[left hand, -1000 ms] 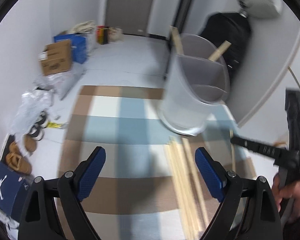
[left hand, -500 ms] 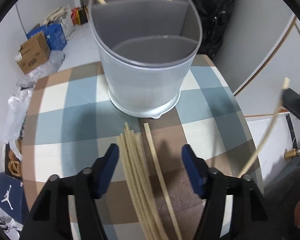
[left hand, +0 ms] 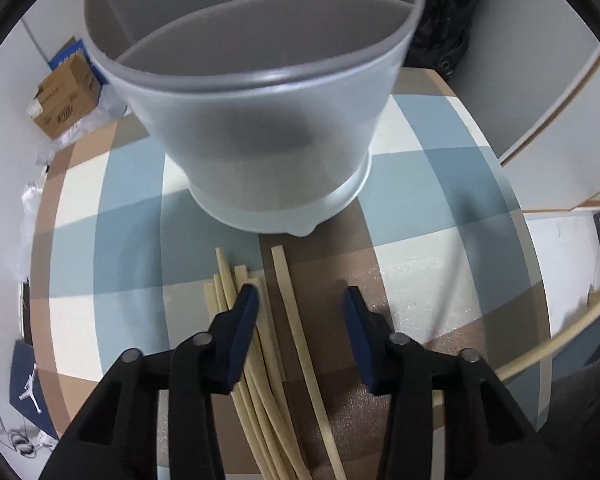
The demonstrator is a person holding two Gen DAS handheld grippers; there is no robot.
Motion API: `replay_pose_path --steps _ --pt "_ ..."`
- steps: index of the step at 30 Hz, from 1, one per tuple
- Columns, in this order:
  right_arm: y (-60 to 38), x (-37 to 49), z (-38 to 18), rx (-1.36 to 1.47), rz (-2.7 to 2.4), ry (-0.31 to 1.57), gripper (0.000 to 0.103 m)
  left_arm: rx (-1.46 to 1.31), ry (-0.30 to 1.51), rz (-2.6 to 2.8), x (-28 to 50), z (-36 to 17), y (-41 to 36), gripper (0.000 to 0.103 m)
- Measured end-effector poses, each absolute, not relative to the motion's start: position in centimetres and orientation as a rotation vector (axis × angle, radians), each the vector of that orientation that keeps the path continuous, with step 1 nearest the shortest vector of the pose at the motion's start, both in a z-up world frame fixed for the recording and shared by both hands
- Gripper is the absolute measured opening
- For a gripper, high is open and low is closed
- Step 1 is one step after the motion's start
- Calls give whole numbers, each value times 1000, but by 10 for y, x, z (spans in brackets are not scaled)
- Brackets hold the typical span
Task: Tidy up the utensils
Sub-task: 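Lower the left gripper onto the stick bundle and close on one stick, then carry both held sticks upright up over the holder opening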
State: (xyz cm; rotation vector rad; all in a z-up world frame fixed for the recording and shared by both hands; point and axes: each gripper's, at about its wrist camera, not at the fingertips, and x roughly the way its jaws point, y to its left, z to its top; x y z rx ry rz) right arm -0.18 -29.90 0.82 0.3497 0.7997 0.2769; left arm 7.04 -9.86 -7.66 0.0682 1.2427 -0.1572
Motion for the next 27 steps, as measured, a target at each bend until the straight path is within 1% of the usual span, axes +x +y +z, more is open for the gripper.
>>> replay_pose_path --steps 1,2,3,4,6,12,23,27 --pt "-300 -2 9 350 278 797 4 66 1247 -163 69 -76 -98 32" --pt "-300 -3 9 349 279 797 4 65 1245 -167 68 -75 -98 29" --pt "-300 -4 10 347 279 794 4 61 1245 -177 67 -74 -97 20" --pt "-300 -5 11 347 279 791 4 46 1264 -202 67 -76 -97 13" --pt "-301 -6 12 347 277 785 4 38 1255 -205 65 -76 -98 3" --pt "-303 -6 14 350 262 777 4 1 1190 -225 52 -66 -93 2" --pt "-293 -10 18 290 262 752 4 -109 869 -268 9 16 -54 1" --pt "-282 -11 25 251 282 726 4 -121 794 -288 16 39 -53 1"
